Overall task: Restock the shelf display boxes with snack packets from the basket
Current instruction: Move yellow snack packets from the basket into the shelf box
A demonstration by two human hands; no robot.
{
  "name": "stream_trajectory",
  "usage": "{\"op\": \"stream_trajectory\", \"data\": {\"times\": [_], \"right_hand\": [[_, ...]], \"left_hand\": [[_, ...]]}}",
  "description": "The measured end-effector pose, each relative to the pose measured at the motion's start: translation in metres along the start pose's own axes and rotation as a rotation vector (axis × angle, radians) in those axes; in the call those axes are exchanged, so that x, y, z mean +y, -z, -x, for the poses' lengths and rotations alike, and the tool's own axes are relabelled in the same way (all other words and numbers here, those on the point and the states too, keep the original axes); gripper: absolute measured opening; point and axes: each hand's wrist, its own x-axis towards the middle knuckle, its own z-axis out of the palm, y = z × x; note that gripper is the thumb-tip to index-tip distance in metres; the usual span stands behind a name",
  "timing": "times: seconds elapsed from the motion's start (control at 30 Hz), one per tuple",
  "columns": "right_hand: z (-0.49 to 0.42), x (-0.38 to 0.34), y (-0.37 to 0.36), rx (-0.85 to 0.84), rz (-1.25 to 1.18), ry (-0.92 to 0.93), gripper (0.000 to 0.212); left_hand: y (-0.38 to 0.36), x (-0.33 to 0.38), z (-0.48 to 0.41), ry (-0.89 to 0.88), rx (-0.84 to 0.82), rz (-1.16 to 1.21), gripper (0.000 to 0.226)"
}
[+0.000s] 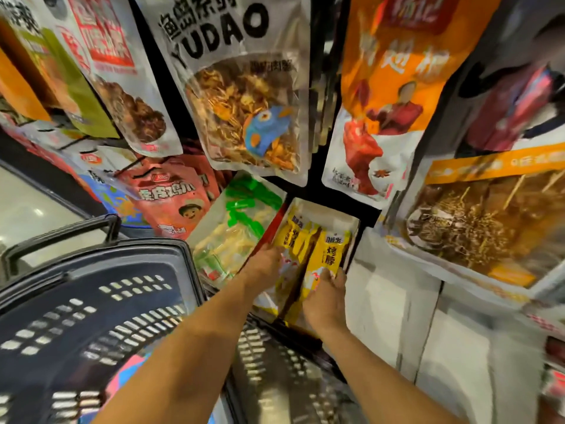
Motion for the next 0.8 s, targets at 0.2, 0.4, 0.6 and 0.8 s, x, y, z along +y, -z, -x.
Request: {"op": "stream_trajectory", "data": {"times": [0.2,0.4,0.6,0.8], "right_hand": [[0.007,0.019,0.005,0.002,0.361,0.286,0.071],[0.006,0.025,0.002,-0.038,0.427,0.324,0.068],[0.003,0.023,-0.002,-0.045,0.427,0.307,0.077],[0.005,0.023,0.002,-0.04,0.42,0.316,0.079]], "left_hand": [[-0.001,0.003,0.008,-0.056,-0.054,-0.129,0.064],[-0.018,-0.008,0.007,-0.124,-0.253,-0.234,0.079],[-0.024,0.008,0.006,-0.088,-0.128,-0.184,0.086],[-0.031,0.013,-0.002,-0.092,-0.068,-0.175,0.079]]}}
